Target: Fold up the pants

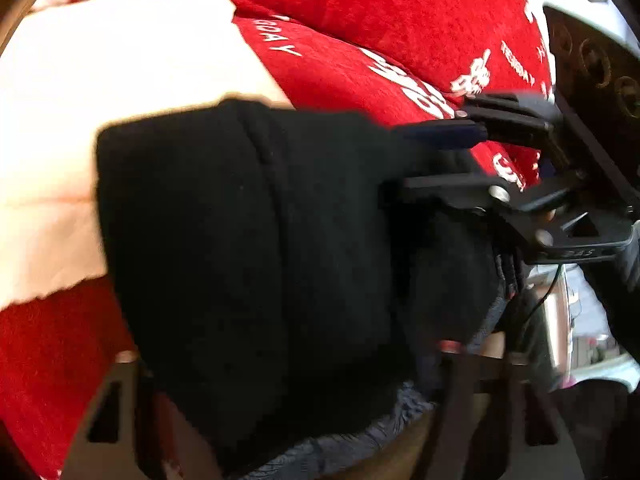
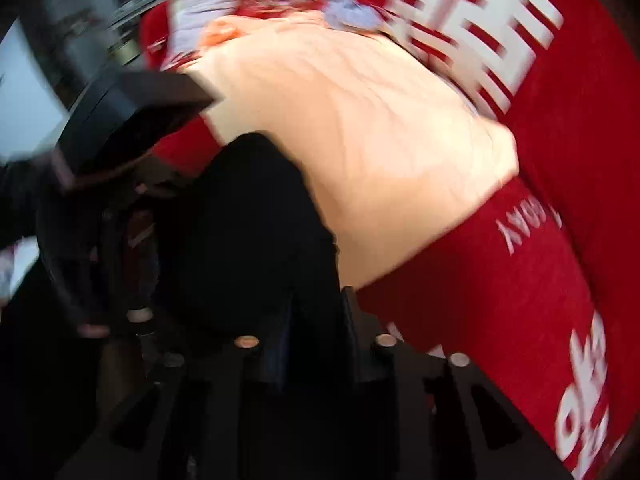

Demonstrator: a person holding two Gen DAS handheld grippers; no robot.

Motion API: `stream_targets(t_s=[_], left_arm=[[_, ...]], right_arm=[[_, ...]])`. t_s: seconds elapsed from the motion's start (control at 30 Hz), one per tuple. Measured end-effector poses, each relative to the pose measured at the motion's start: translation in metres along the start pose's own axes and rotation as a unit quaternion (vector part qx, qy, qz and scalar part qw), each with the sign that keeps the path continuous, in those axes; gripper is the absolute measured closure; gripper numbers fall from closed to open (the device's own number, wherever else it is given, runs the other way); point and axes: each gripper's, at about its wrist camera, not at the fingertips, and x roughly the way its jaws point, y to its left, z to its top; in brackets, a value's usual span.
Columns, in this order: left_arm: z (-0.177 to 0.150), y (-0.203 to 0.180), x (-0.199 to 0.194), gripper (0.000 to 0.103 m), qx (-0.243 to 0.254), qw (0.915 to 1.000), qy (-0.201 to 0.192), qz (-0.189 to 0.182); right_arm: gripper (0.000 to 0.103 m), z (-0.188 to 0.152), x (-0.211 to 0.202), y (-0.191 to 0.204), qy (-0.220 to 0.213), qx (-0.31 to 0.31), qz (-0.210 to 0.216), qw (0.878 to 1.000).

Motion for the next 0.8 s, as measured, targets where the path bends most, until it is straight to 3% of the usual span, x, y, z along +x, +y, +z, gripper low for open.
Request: stream_targets(t_s=[0.03,0.07,0.13,0.17,0.27,0.4,0.47,0.53,0.6,0.63,0.73,0.8], left_arm=[[-0.001,0.003,-0.007,0.063,-0.019,0.9998,-0.003,-0.007],[-0.003,0.002,-0.013,0.067,-0.025,0.9997,-0.004,-0.002],[-0.005,-0.008,-0.02,0.069,-0.022,0.9995,-0.008,0.022],[-0.006,-0.015,-0.021,0.069,-0.018,0.9991,-0.009,0.038],[-0.002,-0.031,-0.022,0.071,-0.012,0.9966,-0.008,0.082],[0.005,-0.049,-0.026,0.074,-0.014,0.9944,-0.013,0.104],[0.007,-0.065,-0.031,0.074,-0.007,0.9928,-0.016,0.119],[0.007,-0.082,-0.036,0.075,-0.001,0.991,-0.019,0.132],[0.009,-0.096,-0.041,0.075,0.003,0.9894,-0.023,0.143],[0.01,-0.106,-0.042,0.075,0.005,0.9886,-0.025,0.148],[0.013,-0.13,-0.043,0.076,0.008,0.9866,-0.029,0.161],[0.014,-0.143,-0.043,0.076,0.012,0.9847,-0.031,0.171]], right_arm=[[0.038,-0.005,-0.008,-0.009,-0.01,0.037,-0.003,0.999],[0.032,-0.017,-0.024,-0.022,-0.038,0.091,-0.01,0.995],[0.031,-0.042,-0.044,-0.04,-0.071,0.173,-0.011,0.982],[0.03,-0.064,-0.054,-0.05,-0.083,0.228,-0.018,0.97],[0.03,-0.104,-0.061,-0.053,-0.093,0.29,-0.049,0.951],[0.03,-0.14,-0.043,-0.036,-0.061,0.327,-0.068,0.941],[0.028,-0.153,-0.043,-0.014,-0.072,0.315,-0.097,0.941],[0.02,-0.163,-0.043,0.013,-0.065,0.295,-0.082,0.95],[0.021,-0.17,-0.048,0.034,-0.049,0.256,-0.09,0.961],[0.024,-0.176,-0.058,0.036,-0.056,0.25,-0.104,0.961],[0.024,-0.185,-0.091,0.025,-0.097,0.272,-0.203,0.936],[0.023,-0.184,-0.093,0.003,-0.087,0.288,-0.24,0.923]])
